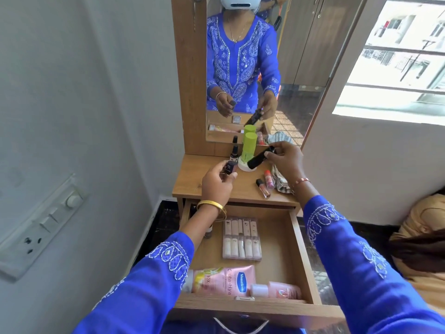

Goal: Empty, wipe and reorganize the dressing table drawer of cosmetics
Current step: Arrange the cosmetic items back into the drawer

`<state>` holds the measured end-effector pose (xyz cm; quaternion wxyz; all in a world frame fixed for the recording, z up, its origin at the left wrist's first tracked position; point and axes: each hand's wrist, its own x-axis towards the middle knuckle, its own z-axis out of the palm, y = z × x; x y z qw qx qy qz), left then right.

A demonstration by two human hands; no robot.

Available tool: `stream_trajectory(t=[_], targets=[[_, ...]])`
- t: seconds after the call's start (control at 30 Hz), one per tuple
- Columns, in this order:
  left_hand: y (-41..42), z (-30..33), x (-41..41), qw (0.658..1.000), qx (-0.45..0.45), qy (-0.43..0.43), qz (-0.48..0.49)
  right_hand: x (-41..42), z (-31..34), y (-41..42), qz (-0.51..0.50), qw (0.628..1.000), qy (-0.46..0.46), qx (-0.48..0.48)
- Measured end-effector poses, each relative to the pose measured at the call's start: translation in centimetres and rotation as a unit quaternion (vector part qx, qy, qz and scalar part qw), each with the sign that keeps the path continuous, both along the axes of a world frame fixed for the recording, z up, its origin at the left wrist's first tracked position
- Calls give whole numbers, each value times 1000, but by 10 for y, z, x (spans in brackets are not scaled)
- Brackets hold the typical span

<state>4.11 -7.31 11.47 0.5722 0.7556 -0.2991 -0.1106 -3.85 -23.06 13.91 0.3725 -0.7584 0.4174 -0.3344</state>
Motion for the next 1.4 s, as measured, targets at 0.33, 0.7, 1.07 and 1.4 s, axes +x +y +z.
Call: stream_trajectory(t=[0.33, 0.7, 1.07, 1.4], targets=[[23, -16, -19, 998, 9, 52, 18, -22, -11, 44, 53, 811, -312, 492], [41, -79, -67, 992, 54, 110, -29, -78, -70, 44, -54, 966, -107, 229], [49, -98, -69, 992, 90, 79, -46, -95, -110, 32, 1, 962, 264, -63], [47, -104, -67, 991, 103, 67, -57, -83, -118, 30, -6, 919, 366, -146]])
